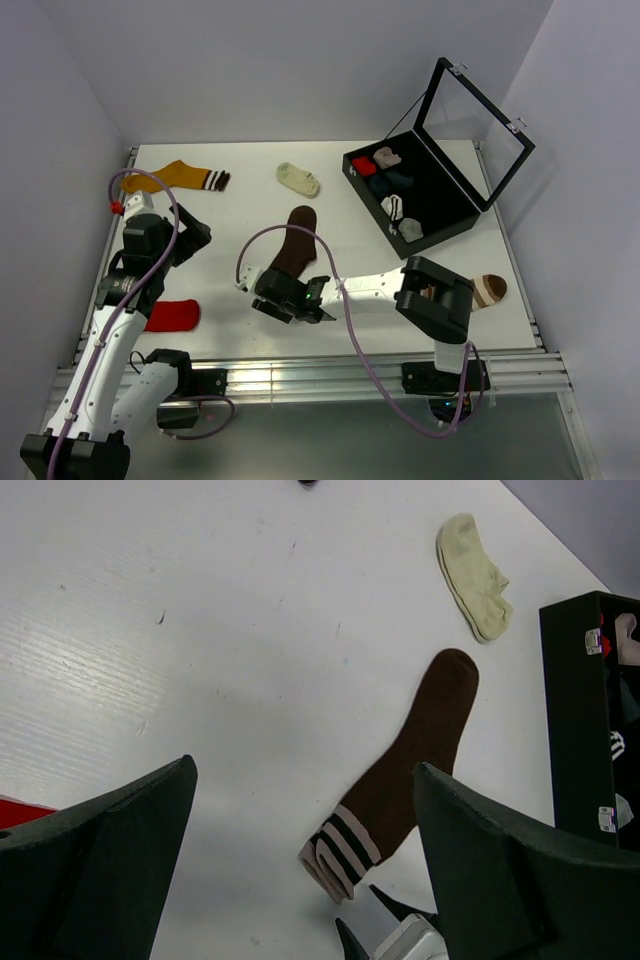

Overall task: Roll the socks
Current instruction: Roll the sock at the center of the board.

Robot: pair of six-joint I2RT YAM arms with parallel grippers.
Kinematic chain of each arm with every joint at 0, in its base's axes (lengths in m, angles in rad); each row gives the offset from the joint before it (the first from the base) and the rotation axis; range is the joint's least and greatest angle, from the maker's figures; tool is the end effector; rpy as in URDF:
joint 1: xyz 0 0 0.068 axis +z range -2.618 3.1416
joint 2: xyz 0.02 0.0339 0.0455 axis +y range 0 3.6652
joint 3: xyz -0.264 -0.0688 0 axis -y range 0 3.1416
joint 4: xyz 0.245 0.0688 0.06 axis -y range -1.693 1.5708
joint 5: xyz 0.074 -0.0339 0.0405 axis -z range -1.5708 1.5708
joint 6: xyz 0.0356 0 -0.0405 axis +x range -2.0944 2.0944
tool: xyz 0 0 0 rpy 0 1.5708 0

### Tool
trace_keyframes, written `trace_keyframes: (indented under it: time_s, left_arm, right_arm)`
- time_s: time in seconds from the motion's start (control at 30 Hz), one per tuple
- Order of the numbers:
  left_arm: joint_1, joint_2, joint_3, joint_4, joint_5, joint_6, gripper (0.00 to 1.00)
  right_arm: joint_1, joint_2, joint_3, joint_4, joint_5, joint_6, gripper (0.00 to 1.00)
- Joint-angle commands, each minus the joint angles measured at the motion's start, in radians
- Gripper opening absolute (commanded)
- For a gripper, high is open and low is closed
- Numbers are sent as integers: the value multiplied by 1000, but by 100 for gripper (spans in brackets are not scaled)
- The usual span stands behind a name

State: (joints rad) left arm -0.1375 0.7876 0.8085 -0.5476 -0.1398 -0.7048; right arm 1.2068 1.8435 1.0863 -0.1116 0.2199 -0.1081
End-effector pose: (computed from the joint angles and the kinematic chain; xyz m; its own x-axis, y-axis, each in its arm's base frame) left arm 0.1709 -0.0186 0.3108 -0.3899 -0.5937 -0.7039 -0.3101 0.8044 -0.5067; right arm 0.1428 0.3529 0.1600 -0.1773 -0.7611 -0.6240 -0.8861 0.3993 -0.2353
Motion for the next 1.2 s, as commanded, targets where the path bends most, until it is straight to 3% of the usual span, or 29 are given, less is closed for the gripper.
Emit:
trace_keyframes:
  time_s: [0.0,0.6,0.8,0.9,1.0,1.17]
  left_arm:
    - [-4,-17,35,3,-17,-21,95]
    - [-4,-4,44,-6,-30,-5,95]
    - [-4,12,49,-3,-26,1,95]
    - [-4,21,46,8,-14,5,95]
    - [-4,33,44,15,8,10,95]
    - [-4,58,34,40,49,21,95]
  right_arm:
    - [10,23,-6,69,42,-28,53]
    - [17,126,-9,109,75,-67,47]
    - [19,148,-22,109,75,-73,41]
    - [20,152,-31,139,78,-73,32]
    - [20,145,-19,127,64,-65,17]
    - [13,105,6,119,4,-39,2]
